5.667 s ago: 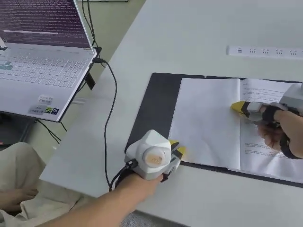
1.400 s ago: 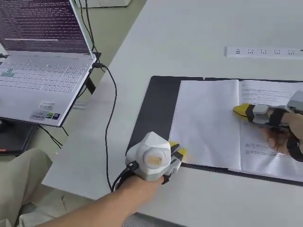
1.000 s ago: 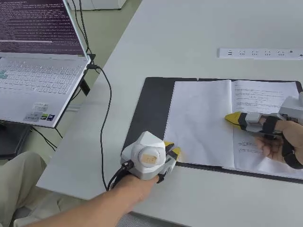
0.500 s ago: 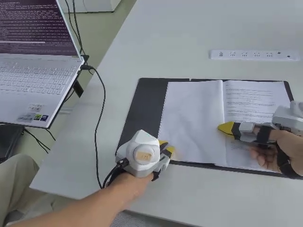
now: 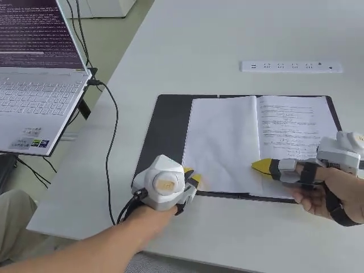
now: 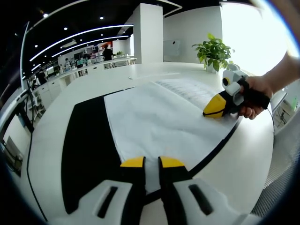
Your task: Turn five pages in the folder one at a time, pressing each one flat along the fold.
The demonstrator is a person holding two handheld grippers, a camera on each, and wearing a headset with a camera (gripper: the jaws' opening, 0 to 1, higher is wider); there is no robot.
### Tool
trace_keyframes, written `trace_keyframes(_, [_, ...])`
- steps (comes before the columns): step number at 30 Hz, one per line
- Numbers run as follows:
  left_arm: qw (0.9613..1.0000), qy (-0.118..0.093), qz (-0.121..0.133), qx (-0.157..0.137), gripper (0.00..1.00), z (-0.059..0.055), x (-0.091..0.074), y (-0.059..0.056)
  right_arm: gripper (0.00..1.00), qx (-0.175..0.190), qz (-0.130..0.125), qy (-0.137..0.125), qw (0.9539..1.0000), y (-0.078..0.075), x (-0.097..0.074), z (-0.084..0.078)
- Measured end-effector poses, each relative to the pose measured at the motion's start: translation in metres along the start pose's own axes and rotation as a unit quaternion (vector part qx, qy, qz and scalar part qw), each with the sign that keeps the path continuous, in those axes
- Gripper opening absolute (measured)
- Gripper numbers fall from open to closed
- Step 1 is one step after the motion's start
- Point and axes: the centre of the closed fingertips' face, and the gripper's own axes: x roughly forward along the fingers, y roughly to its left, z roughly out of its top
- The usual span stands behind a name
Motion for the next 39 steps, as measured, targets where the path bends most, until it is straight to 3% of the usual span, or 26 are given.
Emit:
trace_keyframes(14, [1.0000, 0.001, -0.002, 0.004, 0.10, 0.001, -0.001, -0.001, 0.00, 0.006, 0.007, 0.016, 0.9998, 0.014, -0.011, -0.039])
trace_keyframes(29, [1.0000, 0.002, 0.001, 0.006, 0.09, 0.000, -0.002, -0.001, 0.00, 0.012, 0.020, 0.059, 0.9980, -0.001, -0.025, -0.072])
trace_keyframes(35, [0.9999, 0.004, 0.006, 0.009, 0.09, 0.001, -0.002, -0.002, 0.00, -0.007, 0.038, 0.038, 0.9985, 0.016, -0.039, -0.076])
trace_keyframes(37, [1.0000, 0.004, 0.007, 0.005, 0.09, 0.002, -0.003, -0.002, 0.00, -0.024, 0.034, 0.017, 0.9990, 0.019, -0.044, -0.071])
trace_keyframes(39, [0.9999, 0.010, 0.008, -0.005, 0.09, 0.003, -0.004, -0.002, 0.00, -0.063, 0.015, -0.026, 0.9976, 0.025, -0.056, -0.059])
